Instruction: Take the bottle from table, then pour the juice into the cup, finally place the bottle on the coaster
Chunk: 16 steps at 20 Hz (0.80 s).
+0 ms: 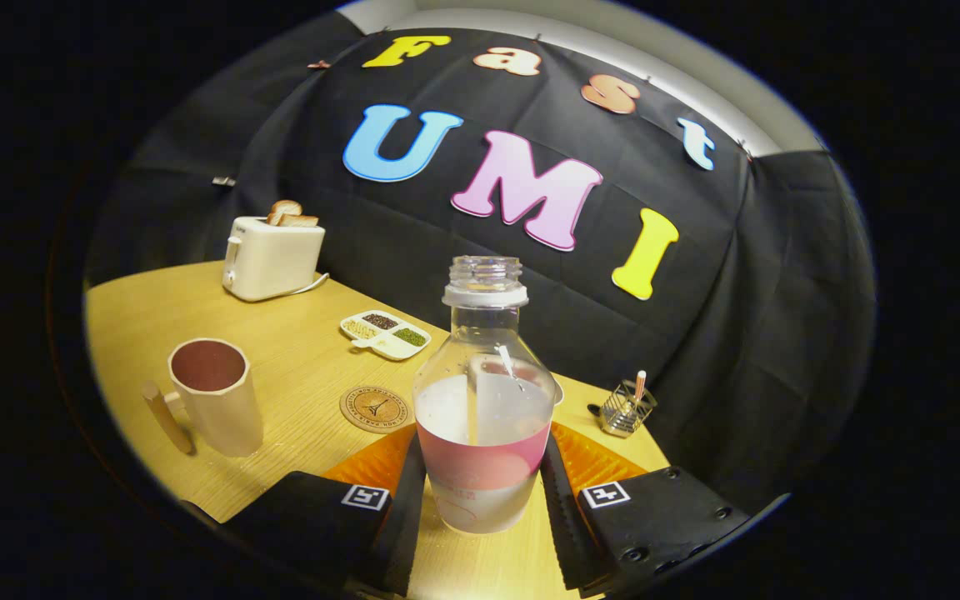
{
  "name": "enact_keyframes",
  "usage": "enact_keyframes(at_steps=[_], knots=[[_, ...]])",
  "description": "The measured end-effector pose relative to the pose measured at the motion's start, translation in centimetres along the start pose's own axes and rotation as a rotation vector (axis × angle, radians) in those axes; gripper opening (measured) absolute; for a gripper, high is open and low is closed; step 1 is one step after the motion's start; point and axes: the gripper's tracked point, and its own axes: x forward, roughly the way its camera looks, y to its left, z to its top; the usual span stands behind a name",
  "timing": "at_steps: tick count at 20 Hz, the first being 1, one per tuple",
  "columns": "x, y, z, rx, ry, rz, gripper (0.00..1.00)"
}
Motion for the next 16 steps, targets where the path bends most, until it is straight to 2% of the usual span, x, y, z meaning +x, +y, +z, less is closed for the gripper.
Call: enact_keyframes(at_steps=[2, 4, 6, 11, 16], knots=[[0.0, 1.3, 1.1, -0.066, 0.026, 0.041, 0.69], [-0.2, 1.3, 1.6, -0.149, 0.064, 0.009, 0.69], [-0.2, 1.8, 2.2, -0.273, 0.081, -0.011, 0.69], [0.3, 4.6, 2.5, -0.596, 0.072, 0.004, 0.69], [0.1, 6.4, 1.8, -0.784, 0.076, 0.034, 0.68]])
